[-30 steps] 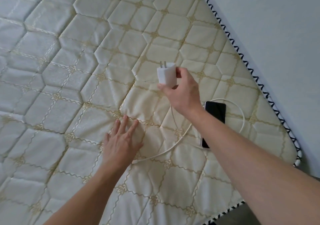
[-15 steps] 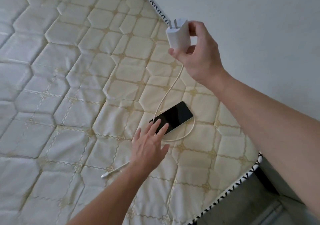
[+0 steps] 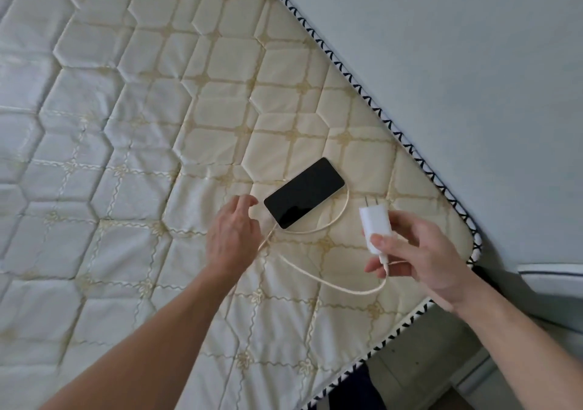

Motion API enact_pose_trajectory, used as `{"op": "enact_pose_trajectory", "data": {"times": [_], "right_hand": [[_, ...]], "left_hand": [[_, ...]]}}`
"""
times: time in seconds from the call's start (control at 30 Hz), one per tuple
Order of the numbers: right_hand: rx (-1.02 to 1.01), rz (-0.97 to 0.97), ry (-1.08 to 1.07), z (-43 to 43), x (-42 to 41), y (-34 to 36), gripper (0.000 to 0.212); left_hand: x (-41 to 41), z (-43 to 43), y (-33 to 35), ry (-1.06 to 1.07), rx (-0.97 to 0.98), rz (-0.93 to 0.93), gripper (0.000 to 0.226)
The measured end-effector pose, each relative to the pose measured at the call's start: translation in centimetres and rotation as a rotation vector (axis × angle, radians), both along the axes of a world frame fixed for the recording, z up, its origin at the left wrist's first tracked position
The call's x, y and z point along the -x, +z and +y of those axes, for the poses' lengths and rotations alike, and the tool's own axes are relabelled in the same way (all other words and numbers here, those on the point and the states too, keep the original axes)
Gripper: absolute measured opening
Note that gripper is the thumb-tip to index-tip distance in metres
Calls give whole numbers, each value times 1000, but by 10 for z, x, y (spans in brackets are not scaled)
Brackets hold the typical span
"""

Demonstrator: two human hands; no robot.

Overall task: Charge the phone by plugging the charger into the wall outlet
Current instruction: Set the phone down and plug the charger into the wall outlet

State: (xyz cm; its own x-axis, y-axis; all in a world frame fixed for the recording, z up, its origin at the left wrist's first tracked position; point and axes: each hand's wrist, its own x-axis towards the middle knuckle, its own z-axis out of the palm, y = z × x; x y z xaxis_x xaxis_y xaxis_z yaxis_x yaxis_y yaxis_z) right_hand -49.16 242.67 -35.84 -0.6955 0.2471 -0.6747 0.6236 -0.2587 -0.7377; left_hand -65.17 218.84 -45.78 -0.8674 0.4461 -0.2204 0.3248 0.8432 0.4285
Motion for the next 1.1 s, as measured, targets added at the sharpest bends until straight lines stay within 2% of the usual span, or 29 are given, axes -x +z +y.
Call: {"op": "enact_pose_trajectory", "data": {"times": [0.1,0.23,0.37,0.53,0.63,0.73,0.87,0.93,1.03,1.1], "right_hand": [[38,-102,29,3,-44,-6,56],[-81,-132,-12,14,-81,-7,51],[-177,-78,-155,23,-96,-17,36],[-234,-1,-255,29,-104,-19,37],[-193,28,-337,33,-120,-17,38],[-170,51,-375,33,-146,-11,31],[-296,-32,-488,32,-195,0,13],[-310,-66,-583,34,-225,4,16],[-373,-167,-700,43,-273,10,34],[-418,-229,-757,52,-301,11,29]], "left_hand": [[-2,1,1,-89,40,-12,38],[-11,10,0,-279,90,-24,47],[-35,27,1,-433,84,-7,54],[-74,53,12,-593,43,7,56],[-100,77,26,-660,21,12,57],[-124,104,39,-735,-17,37,57],[-156,146,57,-827,-86,74,56],[-178,170,71,-886,-150,100,56],[-213,209,99,-992,-271,146,54],[-237,234,119,-1088,-325,199,55]]}}
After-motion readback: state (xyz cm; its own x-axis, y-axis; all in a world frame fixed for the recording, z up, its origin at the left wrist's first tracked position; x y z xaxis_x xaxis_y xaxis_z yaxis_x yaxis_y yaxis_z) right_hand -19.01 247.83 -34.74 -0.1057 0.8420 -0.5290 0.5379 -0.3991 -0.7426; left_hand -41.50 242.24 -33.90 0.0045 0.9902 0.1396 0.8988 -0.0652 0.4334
